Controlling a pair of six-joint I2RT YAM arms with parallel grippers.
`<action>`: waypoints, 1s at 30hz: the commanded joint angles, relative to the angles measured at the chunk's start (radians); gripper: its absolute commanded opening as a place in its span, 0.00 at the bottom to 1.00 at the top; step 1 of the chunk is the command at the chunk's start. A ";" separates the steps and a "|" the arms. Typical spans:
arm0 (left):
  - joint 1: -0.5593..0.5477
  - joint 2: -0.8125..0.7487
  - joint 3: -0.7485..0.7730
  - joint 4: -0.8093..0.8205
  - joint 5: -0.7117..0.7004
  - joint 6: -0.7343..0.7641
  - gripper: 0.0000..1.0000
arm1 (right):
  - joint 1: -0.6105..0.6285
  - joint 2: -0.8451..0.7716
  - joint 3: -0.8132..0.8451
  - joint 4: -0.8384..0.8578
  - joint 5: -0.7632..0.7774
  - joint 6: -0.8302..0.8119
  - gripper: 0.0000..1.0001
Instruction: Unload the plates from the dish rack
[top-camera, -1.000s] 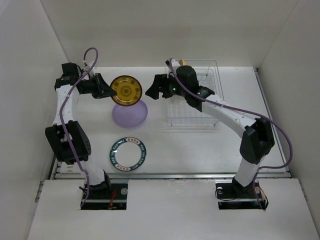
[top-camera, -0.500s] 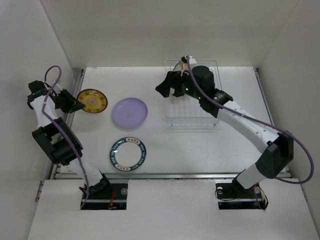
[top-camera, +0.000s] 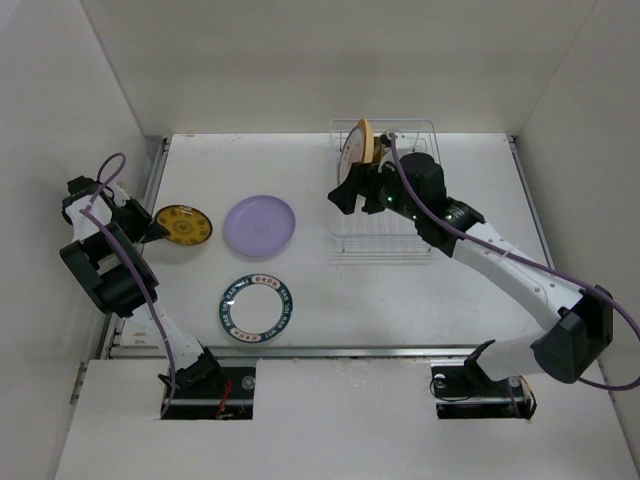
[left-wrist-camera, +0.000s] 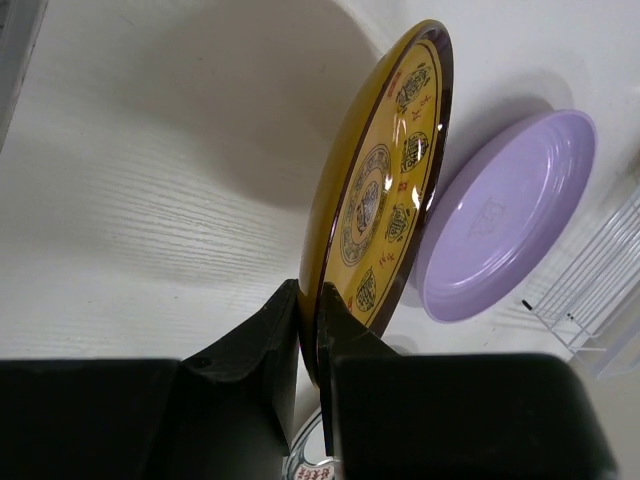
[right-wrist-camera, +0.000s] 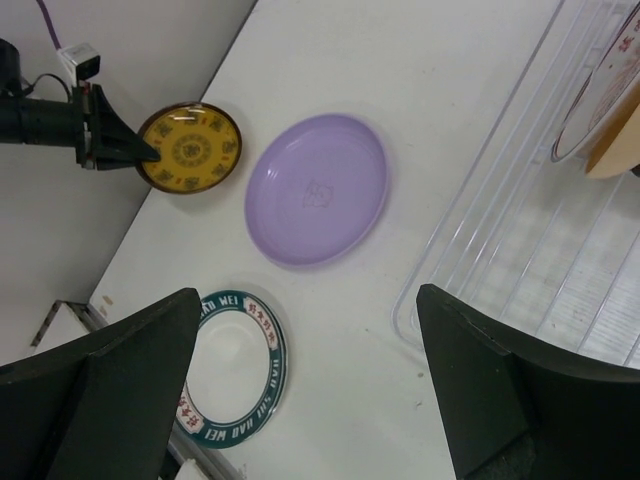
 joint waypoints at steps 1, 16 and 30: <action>0.004 -0.015 -0.020 0.014 -0.013 0.007 0.00 | -0.008 -0.051 -0.012 0.033 0.028 0.009 0.95; 0.004 0.137 0.063 -0.098 0.024 0.056 0.32 | -0.008 -0.060 -0.032 0.024 0.072 0.027 0.95; -0.016 0.010 0.063 -0.098 -0.048 0.093 0.56 | -0.177 0.148 0.302 -0.349 0.623 0.138 0.83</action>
